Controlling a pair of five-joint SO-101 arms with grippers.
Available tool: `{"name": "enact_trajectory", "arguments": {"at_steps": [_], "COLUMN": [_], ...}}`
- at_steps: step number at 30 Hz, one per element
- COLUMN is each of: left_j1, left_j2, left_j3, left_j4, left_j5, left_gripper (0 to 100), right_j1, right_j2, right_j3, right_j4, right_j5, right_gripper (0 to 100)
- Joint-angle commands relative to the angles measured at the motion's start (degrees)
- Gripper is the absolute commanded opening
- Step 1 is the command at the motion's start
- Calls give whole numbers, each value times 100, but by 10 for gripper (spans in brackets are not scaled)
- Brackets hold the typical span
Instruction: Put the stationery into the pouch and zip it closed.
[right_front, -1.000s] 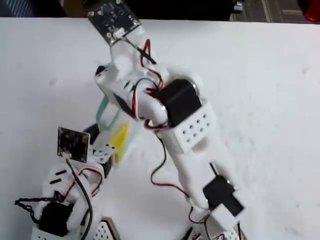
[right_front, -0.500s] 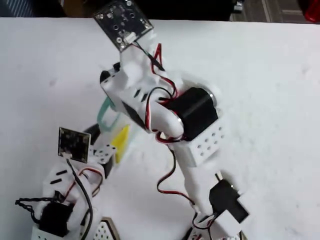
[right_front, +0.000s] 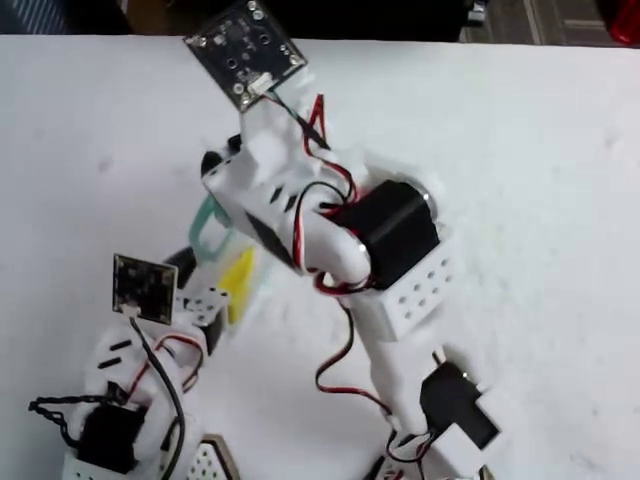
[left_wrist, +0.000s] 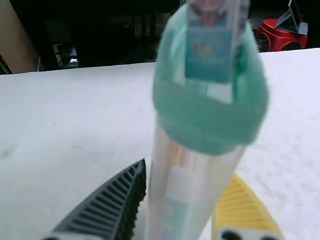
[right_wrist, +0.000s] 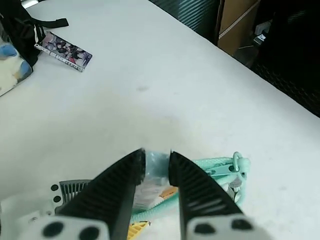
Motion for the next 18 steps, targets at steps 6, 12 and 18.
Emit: {"name": "enact_trajectory", "arguments": {"at_steps": [6,12,18], "left_j1": [-119,-110,-110], "left_j2": [-4,-4,-4], "left_j3": [-26,-26,-26], "left_j4": [-185,-193,-193], "left_j5": [-26,-26,-26], "left_gripper": [218,218,218], "right_j1": [-462,-418,-312], "right_j2": [-831,-1516,-1666], "right_j3": [1292,2057,2145], "right_j4": [101,-242,-444], "right_j5": [633,642,149], "right_gripper": [17,50,301]}}
